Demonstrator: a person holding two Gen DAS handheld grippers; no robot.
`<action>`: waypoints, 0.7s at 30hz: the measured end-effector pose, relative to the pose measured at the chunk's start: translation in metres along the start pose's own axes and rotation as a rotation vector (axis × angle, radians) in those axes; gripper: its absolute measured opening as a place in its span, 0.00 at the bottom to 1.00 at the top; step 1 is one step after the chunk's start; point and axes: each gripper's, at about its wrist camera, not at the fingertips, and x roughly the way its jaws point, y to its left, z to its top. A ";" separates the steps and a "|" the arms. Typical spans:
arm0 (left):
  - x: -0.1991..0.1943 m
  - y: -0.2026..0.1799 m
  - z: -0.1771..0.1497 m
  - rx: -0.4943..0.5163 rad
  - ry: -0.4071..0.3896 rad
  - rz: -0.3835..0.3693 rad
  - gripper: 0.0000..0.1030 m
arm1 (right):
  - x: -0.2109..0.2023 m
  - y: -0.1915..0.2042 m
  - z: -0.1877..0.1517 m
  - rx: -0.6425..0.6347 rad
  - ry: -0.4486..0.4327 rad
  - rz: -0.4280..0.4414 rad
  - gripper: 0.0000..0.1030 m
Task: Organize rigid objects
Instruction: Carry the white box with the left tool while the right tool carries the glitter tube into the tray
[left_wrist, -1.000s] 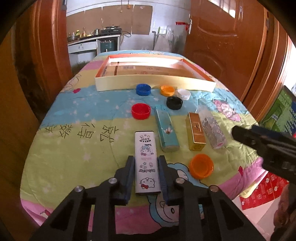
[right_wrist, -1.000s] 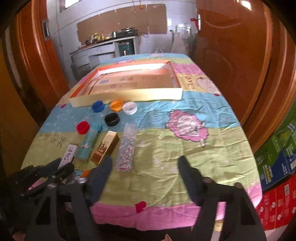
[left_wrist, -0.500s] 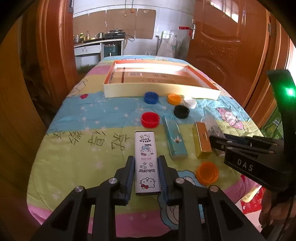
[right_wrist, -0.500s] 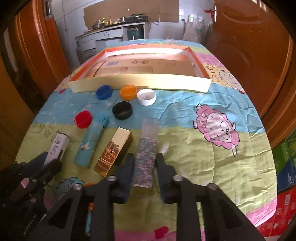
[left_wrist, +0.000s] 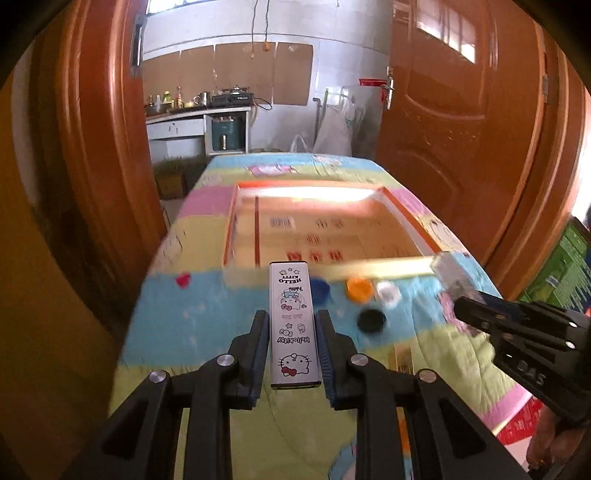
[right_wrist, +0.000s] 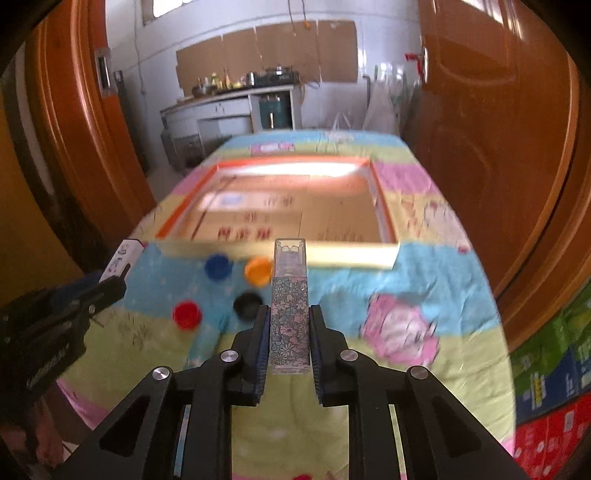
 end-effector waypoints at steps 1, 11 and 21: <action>0.003 0.001 0.009 0.001 0.000 -0.004 0.25 | 0.000 -0.001 0.006 -0.008 -0.009 -0.001 0.19; 0.053 0.004 0.087 0.009 0.027 0.050 0.25 | 0.024 -0.024 0.077 -0.034 -0.026 0.040 0.19; 0.121 0.010 0.135 -0.004 0.098 0.063 0.25 | 0.082 -0.037 0.137 -0.036 0.024 0.100 0.19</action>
